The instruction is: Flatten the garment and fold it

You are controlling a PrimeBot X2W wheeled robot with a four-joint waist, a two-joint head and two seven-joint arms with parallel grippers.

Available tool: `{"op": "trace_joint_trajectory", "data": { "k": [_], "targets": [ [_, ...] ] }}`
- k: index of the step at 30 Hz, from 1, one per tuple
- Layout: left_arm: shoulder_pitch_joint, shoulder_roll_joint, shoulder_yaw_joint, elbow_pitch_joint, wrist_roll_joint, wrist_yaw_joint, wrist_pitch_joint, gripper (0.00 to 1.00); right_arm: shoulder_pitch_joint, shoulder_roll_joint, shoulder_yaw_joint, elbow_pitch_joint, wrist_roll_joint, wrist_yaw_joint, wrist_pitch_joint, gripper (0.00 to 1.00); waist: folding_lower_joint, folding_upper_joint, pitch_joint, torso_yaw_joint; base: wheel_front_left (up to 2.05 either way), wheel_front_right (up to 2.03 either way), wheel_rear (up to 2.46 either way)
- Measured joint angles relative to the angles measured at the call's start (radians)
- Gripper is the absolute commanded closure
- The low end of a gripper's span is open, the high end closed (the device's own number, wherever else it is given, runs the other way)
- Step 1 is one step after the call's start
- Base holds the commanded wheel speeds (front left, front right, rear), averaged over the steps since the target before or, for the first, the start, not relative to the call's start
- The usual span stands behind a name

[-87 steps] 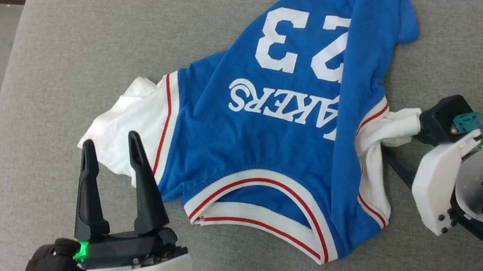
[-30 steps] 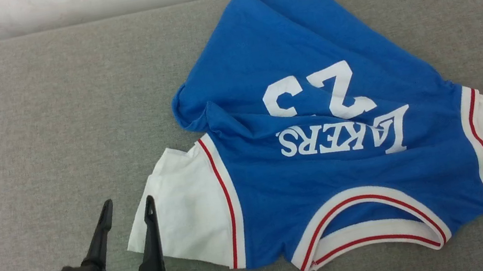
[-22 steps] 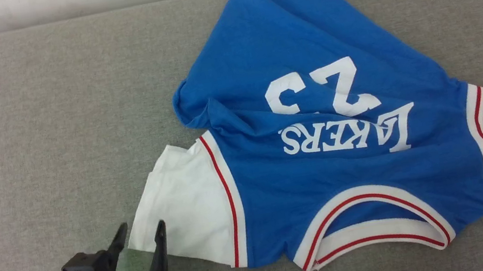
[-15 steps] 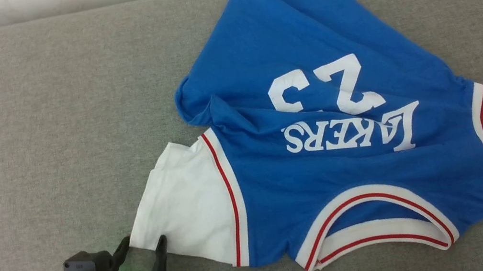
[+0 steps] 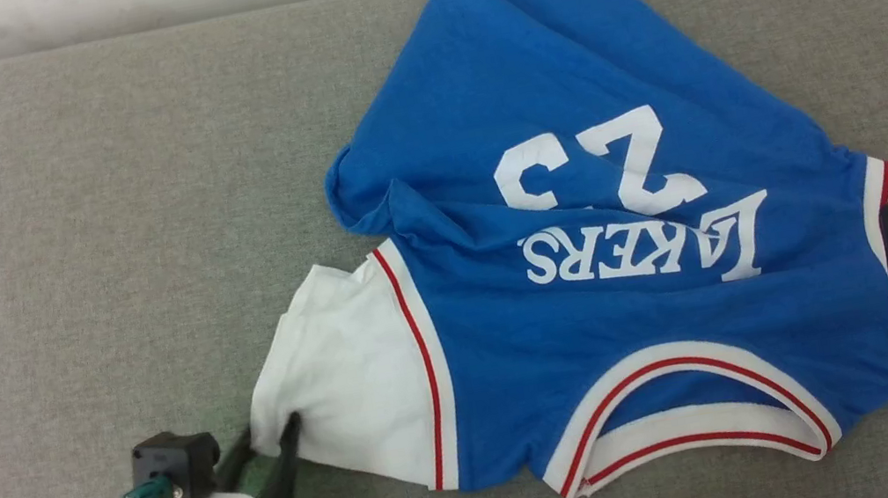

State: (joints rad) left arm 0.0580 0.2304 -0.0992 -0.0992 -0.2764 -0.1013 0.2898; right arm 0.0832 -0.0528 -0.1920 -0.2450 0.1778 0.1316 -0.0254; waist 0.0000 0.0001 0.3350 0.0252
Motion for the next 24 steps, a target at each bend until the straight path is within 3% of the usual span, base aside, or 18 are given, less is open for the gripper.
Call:
{"op": "trace_joint_trajectory", "data": {
  "k": [8, 13, 20, 24],
  "targets": [
    [0.000, -0.016, 0.015, -0.025, -0.061, -0.002, -0.037, 1.00, 0.001, 0.000, -0.010, -0.004, 0.001, 0.000, 0.014, 0.00, 0.0001, 0.0000, -0.013, 0.009, 0.00, 0.00, 0.00],
    [0.038, -0.038, 0.100, -0.128, -0.115, 0.045, -0.072, 1.00, 0.000, 0.000, -0.022, -0.018, 0.000, 0.000, 0.029, 0.00, 0.0001, 0.0000, -0.028, 0.019, 0.00, 0.00, 0.00],
    [0.162, 0.007, 0.275, -0.202, -0.118, 0.135, -0.104, 1.00, 0.001, 0.000, -0.076, -0.040, -0.024, 0.000, 0.095, 0.00, 0.0000, 0.0000, -0.033, 0.024, 0.00, 0.00, 0.00],
    [0.171, 0.012, 0.284, -0.215, -0.120, 0.141, -0.114, 1.00, 0.023, 0.000, -0.081, -0.039, -0.024, 0.000, 0.196, 0.00, 0.0001, 0.0000, -0.025, 0.025, 0.00, 0.00, 0.00]
  ]
}}
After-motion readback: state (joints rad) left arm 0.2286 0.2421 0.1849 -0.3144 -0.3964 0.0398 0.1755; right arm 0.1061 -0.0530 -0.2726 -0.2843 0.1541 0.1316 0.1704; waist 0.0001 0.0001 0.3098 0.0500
